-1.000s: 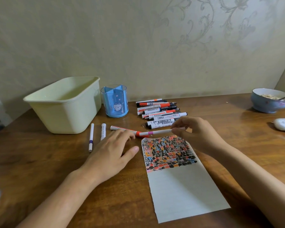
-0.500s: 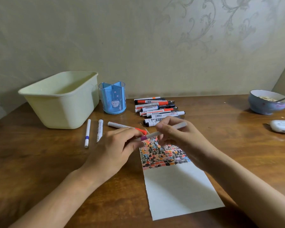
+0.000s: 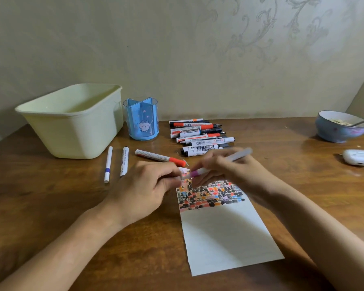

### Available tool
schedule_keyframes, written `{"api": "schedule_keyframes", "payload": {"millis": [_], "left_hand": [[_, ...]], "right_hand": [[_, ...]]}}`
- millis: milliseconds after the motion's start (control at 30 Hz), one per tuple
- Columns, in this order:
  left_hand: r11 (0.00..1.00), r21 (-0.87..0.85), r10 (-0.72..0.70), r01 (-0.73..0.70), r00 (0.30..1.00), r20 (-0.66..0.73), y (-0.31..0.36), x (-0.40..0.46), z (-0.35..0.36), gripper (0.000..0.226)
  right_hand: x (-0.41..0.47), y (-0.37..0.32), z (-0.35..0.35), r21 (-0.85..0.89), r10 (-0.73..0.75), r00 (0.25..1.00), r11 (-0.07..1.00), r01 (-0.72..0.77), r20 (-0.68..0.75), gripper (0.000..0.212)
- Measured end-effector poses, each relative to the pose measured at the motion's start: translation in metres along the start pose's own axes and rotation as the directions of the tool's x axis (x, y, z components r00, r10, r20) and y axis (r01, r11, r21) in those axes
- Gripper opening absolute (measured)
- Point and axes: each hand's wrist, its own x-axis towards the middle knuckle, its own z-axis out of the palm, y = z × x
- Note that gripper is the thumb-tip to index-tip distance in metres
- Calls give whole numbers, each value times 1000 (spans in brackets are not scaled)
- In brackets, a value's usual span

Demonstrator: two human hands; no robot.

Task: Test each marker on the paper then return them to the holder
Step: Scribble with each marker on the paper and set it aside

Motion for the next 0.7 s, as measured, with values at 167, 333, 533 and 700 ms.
{"api": "schedule_keyframes", "payload": {"millis": [167,333,533,700], "left_hand": [[988,-148,-59,39,989,-135,-13,5,-17,17],[997,45,-63,61,997,48,-9,-1,-3,24],[985,156,-107,71,966,236,2,-1,4,19],[962,266,-168,61,900,403,-2,-1,-4,69]], "right_hand": [[-4,2,-43,70,33,978,997,-19,-206,29],[-2,6,-34,-42,110,976,992,-120,-190,24],[-5,3,-23,-145,91,982,983,-115,-164,14],[-8,-1,-7,-214,90,988,970,-116,-127,12]]}}
